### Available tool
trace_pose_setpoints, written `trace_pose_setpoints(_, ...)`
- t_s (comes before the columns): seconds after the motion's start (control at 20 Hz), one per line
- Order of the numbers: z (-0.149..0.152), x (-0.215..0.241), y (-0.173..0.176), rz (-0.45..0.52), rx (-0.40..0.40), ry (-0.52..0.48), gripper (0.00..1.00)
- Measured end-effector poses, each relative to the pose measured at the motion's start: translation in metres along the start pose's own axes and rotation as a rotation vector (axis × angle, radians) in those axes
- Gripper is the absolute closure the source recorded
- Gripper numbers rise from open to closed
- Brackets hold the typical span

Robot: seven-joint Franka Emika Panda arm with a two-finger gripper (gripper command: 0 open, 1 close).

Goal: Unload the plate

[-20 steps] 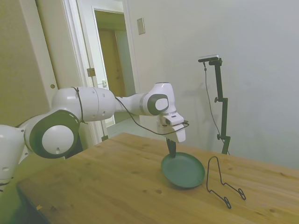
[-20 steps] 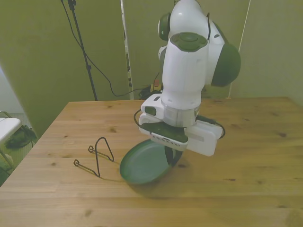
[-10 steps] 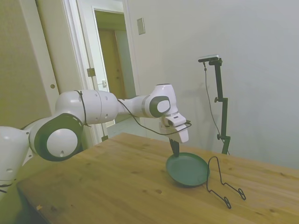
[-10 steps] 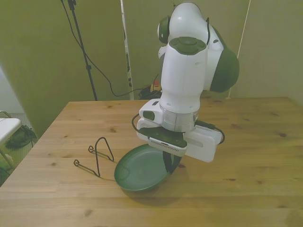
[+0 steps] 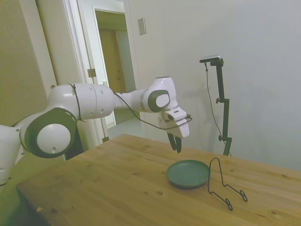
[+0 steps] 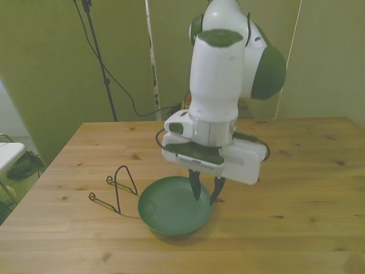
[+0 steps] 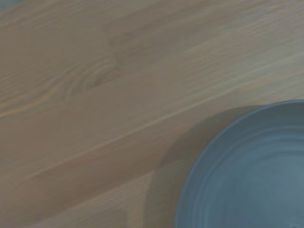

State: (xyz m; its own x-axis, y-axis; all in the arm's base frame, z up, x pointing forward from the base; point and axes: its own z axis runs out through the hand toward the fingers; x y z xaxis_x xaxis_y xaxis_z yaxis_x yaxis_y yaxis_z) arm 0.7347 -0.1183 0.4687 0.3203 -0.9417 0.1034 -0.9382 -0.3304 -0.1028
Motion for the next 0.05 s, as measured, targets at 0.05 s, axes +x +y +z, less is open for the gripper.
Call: trace_pose_setpoints(0.05,-0.0167,-0.0016,0.004,-0.002,0.018,-0.004,0.0)
